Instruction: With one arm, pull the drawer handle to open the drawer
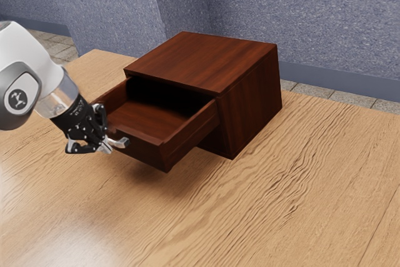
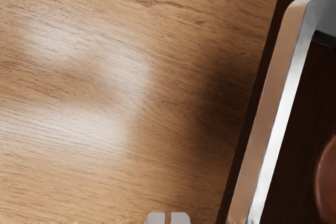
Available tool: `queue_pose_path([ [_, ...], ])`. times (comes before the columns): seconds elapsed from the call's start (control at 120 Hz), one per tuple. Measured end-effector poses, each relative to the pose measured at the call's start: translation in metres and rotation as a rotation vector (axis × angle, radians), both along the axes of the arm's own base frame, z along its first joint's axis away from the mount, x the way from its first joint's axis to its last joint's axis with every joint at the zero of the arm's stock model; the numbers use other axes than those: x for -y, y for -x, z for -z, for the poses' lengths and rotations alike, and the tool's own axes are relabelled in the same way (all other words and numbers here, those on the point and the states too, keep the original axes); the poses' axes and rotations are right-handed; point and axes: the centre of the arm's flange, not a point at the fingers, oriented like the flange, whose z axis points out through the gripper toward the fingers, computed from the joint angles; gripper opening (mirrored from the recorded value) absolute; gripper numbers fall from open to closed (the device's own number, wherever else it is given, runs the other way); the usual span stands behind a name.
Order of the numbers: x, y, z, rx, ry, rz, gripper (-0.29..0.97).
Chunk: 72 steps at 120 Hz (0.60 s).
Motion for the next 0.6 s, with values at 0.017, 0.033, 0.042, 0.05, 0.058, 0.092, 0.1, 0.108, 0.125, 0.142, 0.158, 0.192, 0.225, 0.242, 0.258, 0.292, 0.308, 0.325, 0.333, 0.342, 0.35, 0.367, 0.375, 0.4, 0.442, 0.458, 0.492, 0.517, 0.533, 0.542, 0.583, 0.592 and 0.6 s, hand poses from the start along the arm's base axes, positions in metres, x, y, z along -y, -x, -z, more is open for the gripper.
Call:
queue_pose_path([
  [0.017, 0.001, 0.001, 0.0, 0.001, 0.0, 0.001, -0.11],
  [0.033, 0.001, 0.001, -0.001, 0.002, 0.0, 0.002, -0.1],
  [0.042, 0.002, 0.001, -0.001, 0.002, -0.002, 0.004, -0.08],
  [0.05, 0.003, 0.001, -0.001, 0.002, -0.003, 0.005, -0.06],
  [0.058, 0.003, 0.001, -0.001, 0.003, -0.004, 0.007, -0.04],
  [0.092, 0.006, 0.001, -0.004, 0.007, -0.01, 0.014, 0.03],
  [0.1, 0.008, 0.001, -0.005, 0.008, -0.011, 0.016, 0.05],
  [0.108, 0.009, 0.001, -0.006, 0.011, -0.014, 0.019, 0.07],
  [0.125, 0.013, 0.001, -0.009, 0.015, -0.018, 0.026, 0.11],
  [0.142, 0.017, 0.001, -0.011, 0.02, -0.023, 0.032, 0.15],
  [0.158, 0.02, 0.002, -0.014, 0.025, -0.028, 0.039, 0.19],
  [0.192, 0.027, 0.003, -0.02, 0.035, -0.036, 0.05, 0.27],
  [0.225, 0.03, 0.004, -0.025, 0.043, -0.044, 0.057, 0.33],
  [0.242, 0.032, 0.005, -0.027, 0.047, -0.047, 0.06, 0.36],
  [0.258, 0.035, 0.005, -0.031, 0.053, -0.052, 0.065, 0.39],
  [0.292, 0.042, 0.004, -0.042, 0.068, -0.068, 0.078, 0.43],
  [0.308, 0.046, 0.002, -0.053, 0.082, -0.081, 0.088, 0.45],
  [0.325, 0.051, -0.001, -0.068, 0.098, -0.095, 0.099, 0.47],
  [0.333, 0.053, -0.002, -0.075, 0.104, -0.101, 0.104, 0.48],
  [0.342, 0.055, -0.003, -0.083, 0.112, -0.107, 0.109, 0.49],
  [0.35, 0.057, -0.005, -0.09, 0.118, -0.113, 0.114, 0.49],
  [0.367, 0.062, -0.007, -0.105, 0.132, -0.123, 0.123, 0.51],
  [0.375, 0.065, -0.009, -0.114, 0.141, -0.128, 0.129, 0.52],
  [0.4, 0.071, -0.015, -0.14, 0.162, -0.141, 0.143, 0.54],
  [0.442, 0.083, -0.027, -0.183, 0.191, -0.154, 0.169, 0.56],
  [0.458, 0.088, -0.032, -0.195, 0.195, -0.156, 0.18, 0.57],
  [0.492, 0.1, -0.036, -0.208, 0.187, -0.151, 0.202, 0.59],
  [0.517, 0.105, -0.037, -0.21, 0.168, -0.145, 0.213, 0.6],
  [0.533, 0.106, -0.038, -0.208, 0.15, -0.14, 0.214, 0.61],
  [0.542, 0.105, -0.037, -0.207, 0.142, -0.136, 0.212, 0.61],
  [0.583, 0.1, -0.037, -0.2, 0.098, -0.12, 0.203, 0.62],
  [0.592, 0.101, -0.037, -0.198, 0.089, -0.117, 0.204, 0.63],
  [0.6, 0.102, -0.037, -0.196, 0.08, -0.114, 0.206, 0.63],
])
